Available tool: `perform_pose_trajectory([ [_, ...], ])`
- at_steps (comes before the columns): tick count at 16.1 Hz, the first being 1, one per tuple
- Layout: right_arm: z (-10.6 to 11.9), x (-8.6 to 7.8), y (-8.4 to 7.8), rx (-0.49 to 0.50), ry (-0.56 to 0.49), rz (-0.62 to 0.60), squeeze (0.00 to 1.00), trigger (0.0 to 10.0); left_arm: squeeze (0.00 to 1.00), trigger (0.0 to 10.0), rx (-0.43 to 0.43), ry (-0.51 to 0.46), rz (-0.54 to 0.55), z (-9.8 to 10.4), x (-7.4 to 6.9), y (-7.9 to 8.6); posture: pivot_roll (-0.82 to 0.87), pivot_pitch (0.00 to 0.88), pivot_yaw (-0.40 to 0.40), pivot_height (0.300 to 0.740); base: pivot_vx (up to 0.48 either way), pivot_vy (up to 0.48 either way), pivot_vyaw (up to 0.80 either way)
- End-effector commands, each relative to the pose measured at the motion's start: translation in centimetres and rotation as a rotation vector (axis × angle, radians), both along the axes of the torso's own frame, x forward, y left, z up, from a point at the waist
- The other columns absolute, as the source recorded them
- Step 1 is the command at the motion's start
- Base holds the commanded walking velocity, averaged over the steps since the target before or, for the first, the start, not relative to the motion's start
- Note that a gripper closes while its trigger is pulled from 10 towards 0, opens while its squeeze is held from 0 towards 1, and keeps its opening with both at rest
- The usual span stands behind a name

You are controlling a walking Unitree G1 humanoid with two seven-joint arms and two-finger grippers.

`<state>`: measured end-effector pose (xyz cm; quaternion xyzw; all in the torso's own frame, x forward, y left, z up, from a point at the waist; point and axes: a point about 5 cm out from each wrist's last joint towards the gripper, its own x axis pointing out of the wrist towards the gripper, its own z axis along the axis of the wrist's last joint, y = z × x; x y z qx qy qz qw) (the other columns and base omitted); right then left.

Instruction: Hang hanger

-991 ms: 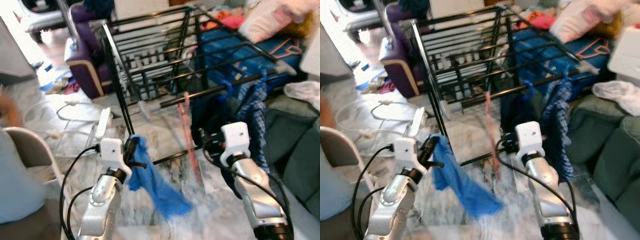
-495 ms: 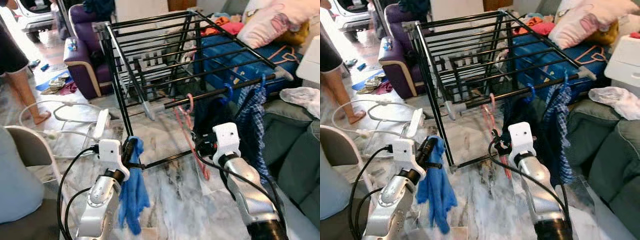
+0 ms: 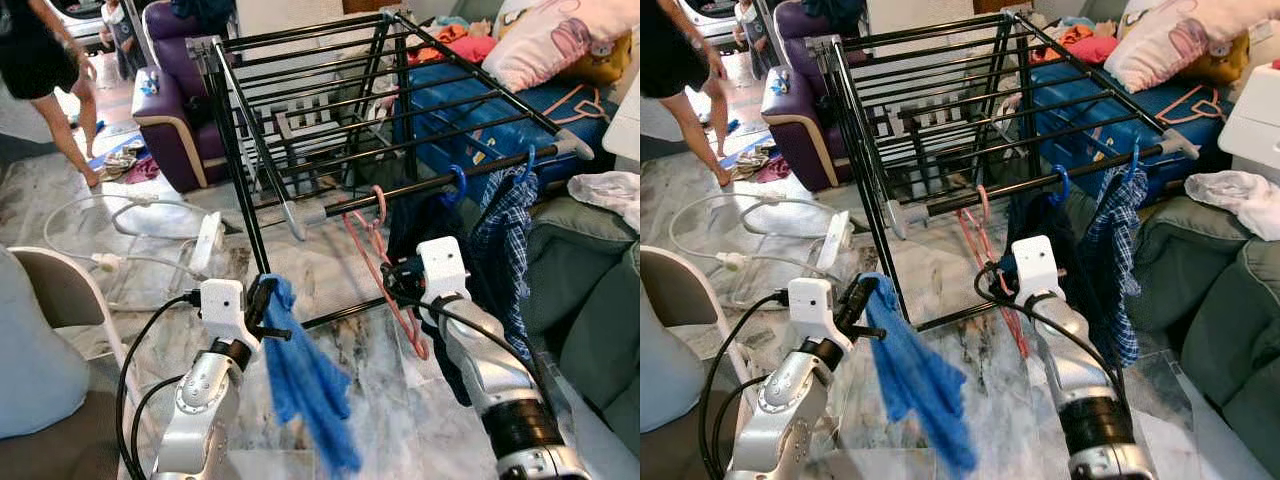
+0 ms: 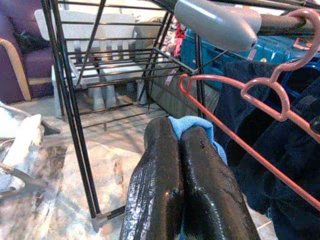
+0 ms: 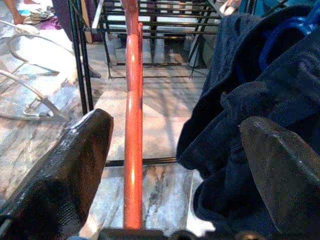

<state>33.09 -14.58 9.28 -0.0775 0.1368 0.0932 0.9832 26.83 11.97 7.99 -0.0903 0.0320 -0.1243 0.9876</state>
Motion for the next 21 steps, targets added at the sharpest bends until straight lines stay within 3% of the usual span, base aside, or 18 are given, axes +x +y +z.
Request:
perform_pose_trajectory([
  [1, 0.2, 0.7, 0.5, 0.015, 0.007, 0.008, 0.00, 0.0, 0.00, 10.0, 0.021, -0.007, -0.002, 0.3, 0.3, 0.0, -0.14, 0.000, 0.080, 0.740, 0.000, 0.000, 0.00],
  [8, -0.3, 1.6, 1.5, 0.045, 0.054, 0.023, 0.00, 0.0, 0.00, 10.0, 0.028, 0.007, -0.009, 0.1, 0.2, -0.1, -0.13, 0.000, 0.077, 0.740, 0.000, 0.000, 0.00],
  [21, -0.8, 2.7, 1.8, 0.077, 0.106, -0.007, 0.00, 0.0, 0.00, 10.0, 0.042, 0.026, -0.026, -0.2, 0.1, -0.3, -0.13, 0.000, 0.079, 0.740, 0.000, 0.000, 0.00],
])
